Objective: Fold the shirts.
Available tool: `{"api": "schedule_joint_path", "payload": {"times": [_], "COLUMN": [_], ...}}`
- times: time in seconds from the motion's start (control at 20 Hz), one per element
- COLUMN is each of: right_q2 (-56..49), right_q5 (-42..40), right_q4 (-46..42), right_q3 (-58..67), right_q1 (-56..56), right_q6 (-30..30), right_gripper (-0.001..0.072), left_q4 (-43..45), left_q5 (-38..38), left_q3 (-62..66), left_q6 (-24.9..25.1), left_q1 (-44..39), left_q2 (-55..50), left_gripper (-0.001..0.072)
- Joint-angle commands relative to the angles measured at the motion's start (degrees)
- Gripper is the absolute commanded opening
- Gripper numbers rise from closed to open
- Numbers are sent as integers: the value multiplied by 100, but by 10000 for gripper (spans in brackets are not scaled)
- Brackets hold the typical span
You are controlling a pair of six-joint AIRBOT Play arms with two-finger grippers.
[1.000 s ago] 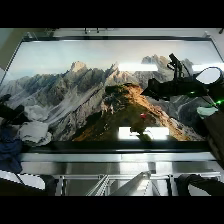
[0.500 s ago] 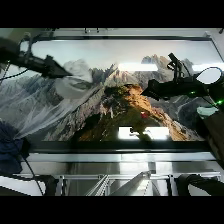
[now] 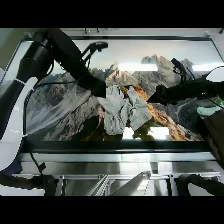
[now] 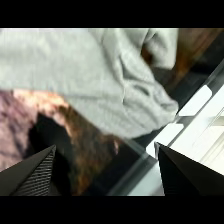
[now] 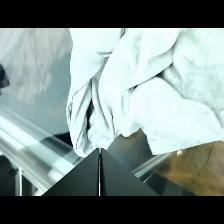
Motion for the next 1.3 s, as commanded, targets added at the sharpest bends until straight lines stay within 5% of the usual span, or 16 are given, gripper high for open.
{"api": "schedule_joint_path", "payload": {"times": [0.0, 0.1, 0.2, 0.3, 0.35, 0.4, 0.45, 1.0, 1.05, 1.1, 1.15, 1.2, 1.25], "right_q2": [-76, -278, -621, -1150, -1432, -1665, -1873, -2328, -2328, -2328, -2328, -2326, -2321], "right_q5": [125, -114, -323, -516, -525, -538, -562, -533, -509, -501, -503, -485, -437], "right_q4": [-17, -20, -35, -57, -74, -149, -315, -328, -238, -173, -140, -140, -140], "right_q3": [0, 0, 2, 2, 2, 2, 2, 0, 0, 0, 0, 0, 2], "right_q1": [-63, -107, -151, -219, -256, -299, -363, 50, 72, 79, 79, 76, 76], "right_q6": [-26, -20, 20, 15, -20, -28, -28, -673, -704, -776, -780, -782, -782], "right_gripper": [81, 560, 570, 599, 599, 599, 598, 569, 383, 202, 146, 76, 16], "left_q4": [479, 470, -94, -1703, -2468, -2874, -3064, -3112, -3084, -3073, -3073, -3073, -3069], "left_q5": [334, 177, -361, -1340, -1845, -2192, -2404, -2702, -2586, -2474, -2393, -2312, -2256], "left_q3": [-1187, -2505, -3757, -4730, -5093, -5302, -5414, -3901, -3746, -3606, -3512, -3423, -3353], "left_q6": [-295, -297, -321, -310, -144, 52, 55, 44, 28, -13, -11, -4, 2], "left_q1": [79, 501, 1025, 1550, 1676, 1687, 1624, -90, -133, -164, -173, -173, -173], "left_q2": [278, 763, 1296, 1690, 1816, 1882, 1884, -219, -398, -551, -640, -717, -732], "left_gripper": [574, 534, 535, 535, 570, 720, 711, 690, 689, 597, 333, -12, -5]}}
